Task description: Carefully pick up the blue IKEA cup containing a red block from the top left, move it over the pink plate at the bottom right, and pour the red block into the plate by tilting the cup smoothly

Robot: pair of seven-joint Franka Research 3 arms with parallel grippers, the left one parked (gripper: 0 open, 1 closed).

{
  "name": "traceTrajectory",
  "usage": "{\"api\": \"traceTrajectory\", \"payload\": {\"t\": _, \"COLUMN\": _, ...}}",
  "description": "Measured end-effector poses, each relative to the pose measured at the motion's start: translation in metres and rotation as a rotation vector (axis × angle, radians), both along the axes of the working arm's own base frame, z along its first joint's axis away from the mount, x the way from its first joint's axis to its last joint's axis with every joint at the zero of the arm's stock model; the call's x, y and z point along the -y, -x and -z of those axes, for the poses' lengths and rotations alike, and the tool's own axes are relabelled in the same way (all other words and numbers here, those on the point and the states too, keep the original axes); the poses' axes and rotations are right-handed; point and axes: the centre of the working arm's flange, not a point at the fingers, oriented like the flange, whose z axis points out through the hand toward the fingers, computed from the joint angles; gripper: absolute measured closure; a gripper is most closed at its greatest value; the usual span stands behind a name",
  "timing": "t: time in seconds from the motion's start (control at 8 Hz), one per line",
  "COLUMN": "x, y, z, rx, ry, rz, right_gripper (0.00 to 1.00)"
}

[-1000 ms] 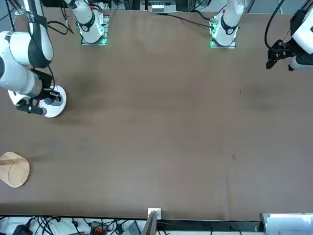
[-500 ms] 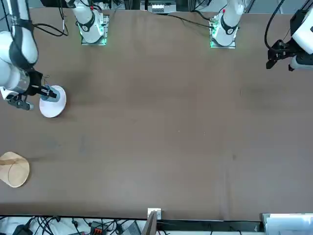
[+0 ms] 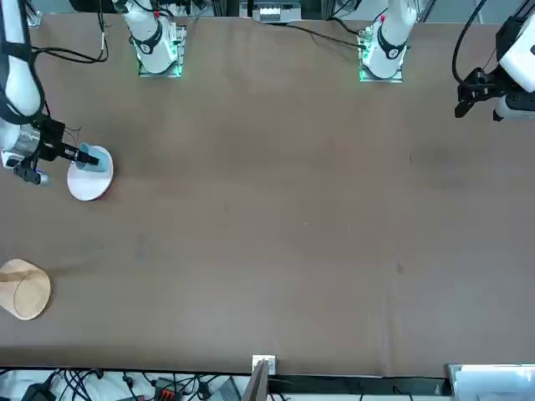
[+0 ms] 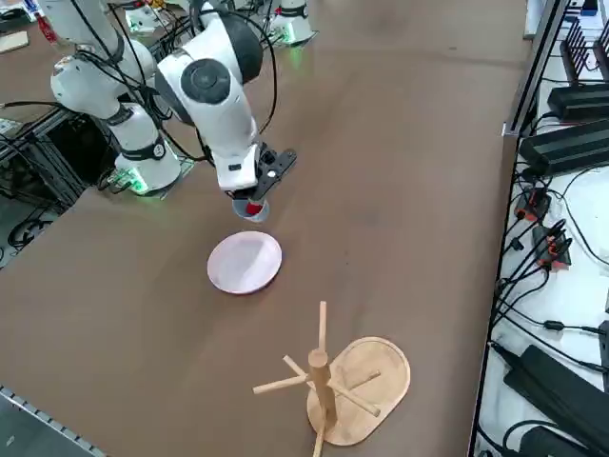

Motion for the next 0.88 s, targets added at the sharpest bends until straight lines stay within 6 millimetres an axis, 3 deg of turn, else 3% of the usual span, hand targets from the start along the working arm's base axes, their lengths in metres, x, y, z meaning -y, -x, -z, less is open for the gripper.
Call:
{"api": "traceTrajectory", "payload": {"t": 0.38, "x": 0.046, "y": 0.011, "z": 0.002, "rx": 0.025, "ry": -0.196, "rz": -0.034, "right_gripper": 0.97}}
{"api": "traceTrajectory", "payload": {"t": 0.62, "x": 0.064, "y": 0.014, "z": 0.010, "rx": 0.060, "ry": -0.296, "rz": -0.056, "right_gripper": 0.97}}
{"api": "traceTrajectory", "payload": {"t": 0.88, "x": 0.076, "y": 0.016, "z": 0.030, "rx": 0.091, "ry": -0.405, "rz": -0.087, "right_gripper": 0.97}}
